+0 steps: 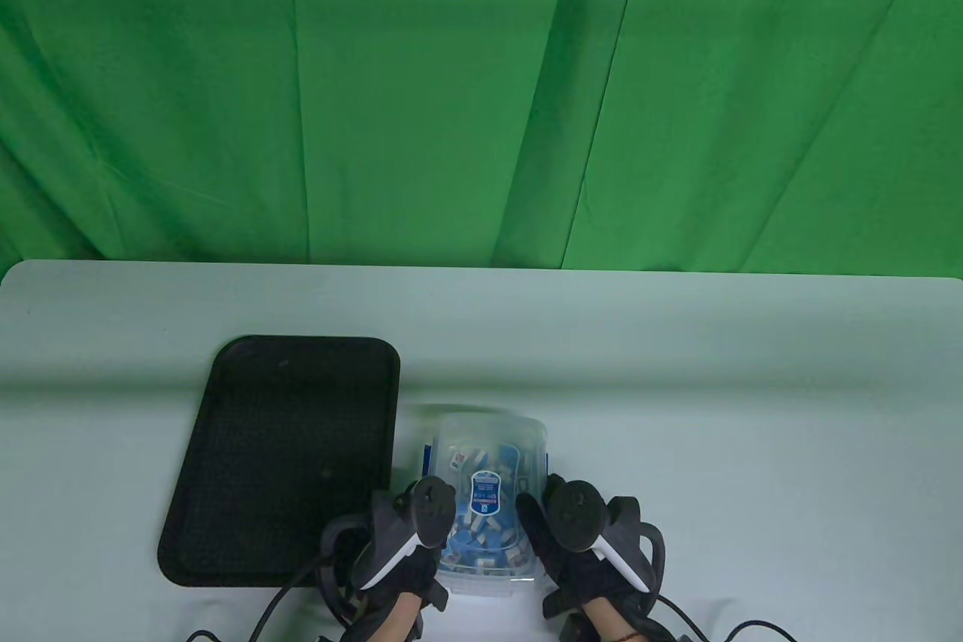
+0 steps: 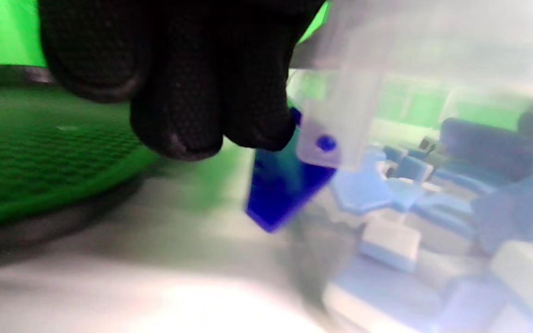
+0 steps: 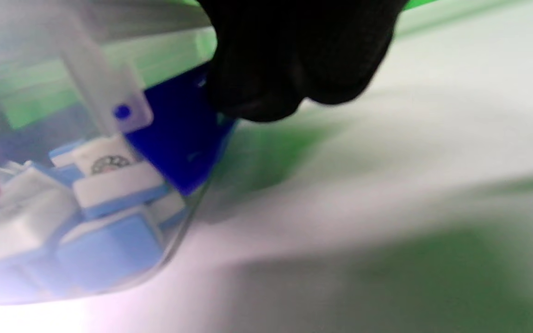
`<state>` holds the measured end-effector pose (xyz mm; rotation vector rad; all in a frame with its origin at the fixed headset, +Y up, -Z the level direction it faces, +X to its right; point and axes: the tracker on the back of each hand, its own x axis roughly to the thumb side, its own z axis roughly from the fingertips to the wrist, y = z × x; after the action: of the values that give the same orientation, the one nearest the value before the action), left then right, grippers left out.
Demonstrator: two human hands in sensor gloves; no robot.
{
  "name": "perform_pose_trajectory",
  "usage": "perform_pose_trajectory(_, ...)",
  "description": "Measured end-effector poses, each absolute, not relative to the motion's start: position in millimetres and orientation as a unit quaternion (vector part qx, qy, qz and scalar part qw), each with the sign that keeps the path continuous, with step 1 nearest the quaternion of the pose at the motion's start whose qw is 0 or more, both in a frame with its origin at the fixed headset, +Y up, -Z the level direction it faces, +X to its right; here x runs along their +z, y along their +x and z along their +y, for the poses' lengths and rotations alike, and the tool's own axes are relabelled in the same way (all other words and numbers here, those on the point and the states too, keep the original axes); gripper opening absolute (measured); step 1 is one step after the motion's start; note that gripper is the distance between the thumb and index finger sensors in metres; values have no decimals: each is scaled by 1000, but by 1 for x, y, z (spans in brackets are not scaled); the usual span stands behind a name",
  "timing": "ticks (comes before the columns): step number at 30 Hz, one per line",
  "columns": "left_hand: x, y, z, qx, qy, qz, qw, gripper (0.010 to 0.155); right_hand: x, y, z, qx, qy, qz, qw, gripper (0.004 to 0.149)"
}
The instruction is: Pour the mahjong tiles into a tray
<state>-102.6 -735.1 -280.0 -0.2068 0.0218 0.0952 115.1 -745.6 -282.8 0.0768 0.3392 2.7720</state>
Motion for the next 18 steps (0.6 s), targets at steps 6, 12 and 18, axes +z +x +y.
perform_pose_trajectory(6, -278, -104, -734, 68, -134, 9, 989, 69, -281, 117, -742, 977, 32, 122, 173, 74)
perform_pose_trajectory(12, -272, -99, -724, 57, -113, 13, 992, 69, -275, 117, -733, 981, 32, 97, 163, 77)
perform_pose_trajectory(18, -264, -99, -703, 72, -74, 13, 995, 69, -269, 125, -713, 977, 39, 68, 201, 77)
